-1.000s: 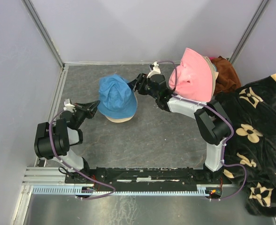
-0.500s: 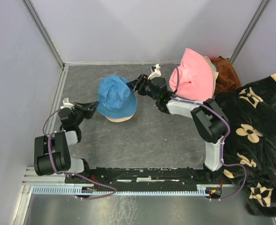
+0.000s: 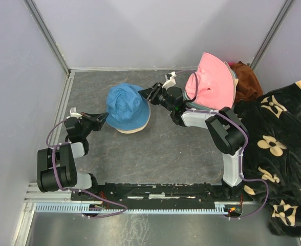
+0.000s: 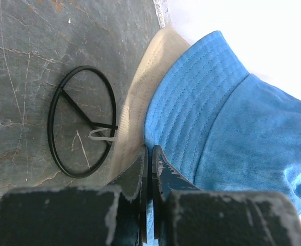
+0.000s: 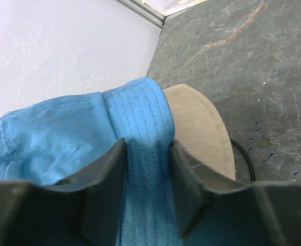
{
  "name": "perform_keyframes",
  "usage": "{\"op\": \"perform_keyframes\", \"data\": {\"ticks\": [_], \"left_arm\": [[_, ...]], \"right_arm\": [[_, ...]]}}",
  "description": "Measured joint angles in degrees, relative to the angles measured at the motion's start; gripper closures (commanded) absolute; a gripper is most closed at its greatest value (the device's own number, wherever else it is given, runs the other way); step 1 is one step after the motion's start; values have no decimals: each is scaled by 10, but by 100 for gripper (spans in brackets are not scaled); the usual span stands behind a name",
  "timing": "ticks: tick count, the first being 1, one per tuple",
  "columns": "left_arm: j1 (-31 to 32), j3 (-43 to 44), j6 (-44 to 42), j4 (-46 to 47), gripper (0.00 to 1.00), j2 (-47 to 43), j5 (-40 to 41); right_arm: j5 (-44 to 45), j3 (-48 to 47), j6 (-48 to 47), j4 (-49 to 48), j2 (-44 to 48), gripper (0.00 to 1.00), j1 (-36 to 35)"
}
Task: Stack the hats
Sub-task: Adjust the hat on the hat stand.
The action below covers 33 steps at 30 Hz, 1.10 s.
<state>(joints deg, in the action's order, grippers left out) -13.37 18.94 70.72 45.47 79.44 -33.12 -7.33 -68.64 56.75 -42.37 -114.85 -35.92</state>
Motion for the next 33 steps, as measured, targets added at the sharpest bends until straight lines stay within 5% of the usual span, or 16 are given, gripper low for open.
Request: {"op": "perform_keyframes", "data": {"ticks": [5,12,33], "left_arm": [[0,3,-2,-12,97,-2,1],[0,5,-16,-32,97,-16,7],[39,36,-98,-123,97,-38,75]], "right_arm": [[-6,1,15,-25,-1,85,0],[9,0,6,1,5,98,0],[73,-41,-45,139,6,95,-23]]}}
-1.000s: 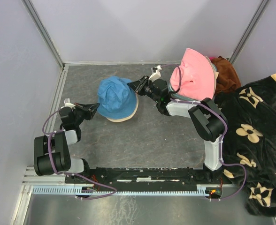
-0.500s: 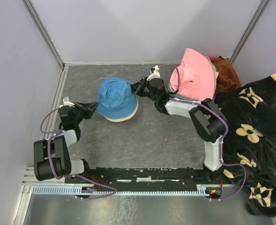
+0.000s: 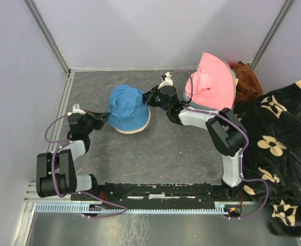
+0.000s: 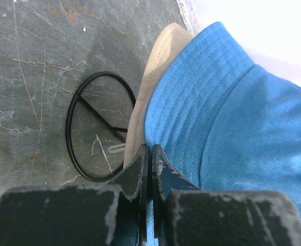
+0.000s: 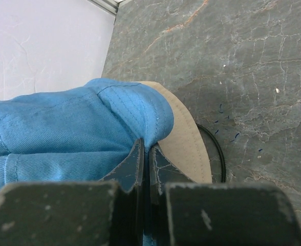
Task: Stack the hats
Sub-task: Adjust the hat on the hat stand.
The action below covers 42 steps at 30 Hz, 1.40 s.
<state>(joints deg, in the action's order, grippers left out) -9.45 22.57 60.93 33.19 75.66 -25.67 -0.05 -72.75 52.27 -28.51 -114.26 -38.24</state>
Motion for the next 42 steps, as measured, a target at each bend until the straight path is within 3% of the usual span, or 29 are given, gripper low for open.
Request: {"op": "perform_keyframes", "data": {"ticks": [16,22,26,42], "left_arm": [[16,-14,-4,28,97,10,31],[16,-18,-4,33,72,5,32],[16,-19,-6,-27,57,-12,43],[16,28,-27,-199,48,-130,89]], "right_arm": [[19,2,-16,10,0,93,-8],[28,3,-28,20,6,66,-8],[43,13,-48,57,23,50,-10],[73,25,-122,183,94,33,-7]]}}
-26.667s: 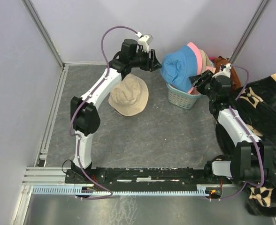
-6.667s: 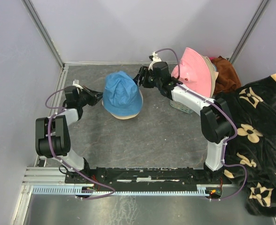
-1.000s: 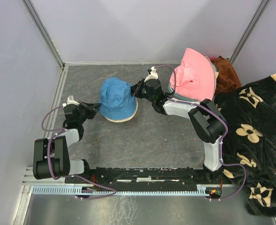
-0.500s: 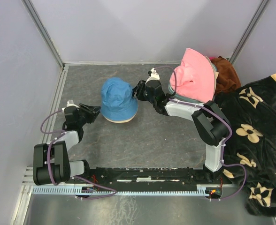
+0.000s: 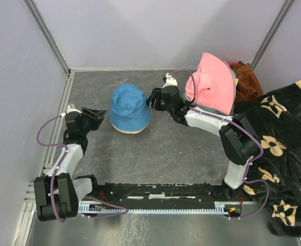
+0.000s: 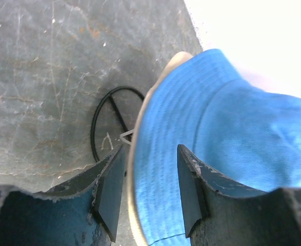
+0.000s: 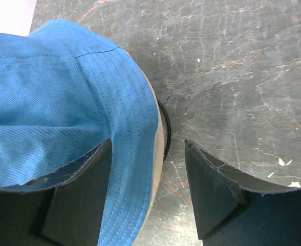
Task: Stack the hats
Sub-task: Adjust the hat on the hat stand, then pick up the hat from the bin.
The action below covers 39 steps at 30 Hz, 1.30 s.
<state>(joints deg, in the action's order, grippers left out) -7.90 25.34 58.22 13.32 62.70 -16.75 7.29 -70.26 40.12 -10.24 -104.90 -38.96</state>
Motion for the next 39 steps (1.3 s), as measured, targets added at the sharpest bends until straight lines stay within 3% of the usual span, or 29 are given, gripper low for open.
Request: {"op": "perform_keyframes", "data": {"ticks": [13,22,26,29,33,39], "left_arm": [[0,62,-15,-53,47,-39,20],[16,190,-64,-99,45,-44,45],[84,280,-113,-110,45,-34,70],[172,366,-163,-115,45,8,87],[286,465,-226,-119,45,91,88],[403,584,-296,-167,44,235,91]], "right_arm": [[19,-83,-78,89,44,22,11],[51,-115,-141,135,114,21,12],[92,-115,-167,158,172,20,21],[131,-110,-181,167,223,19,38],[186,-77,-187,169,306,18,76],[253,-14,-187,180,395,15,128]]}}
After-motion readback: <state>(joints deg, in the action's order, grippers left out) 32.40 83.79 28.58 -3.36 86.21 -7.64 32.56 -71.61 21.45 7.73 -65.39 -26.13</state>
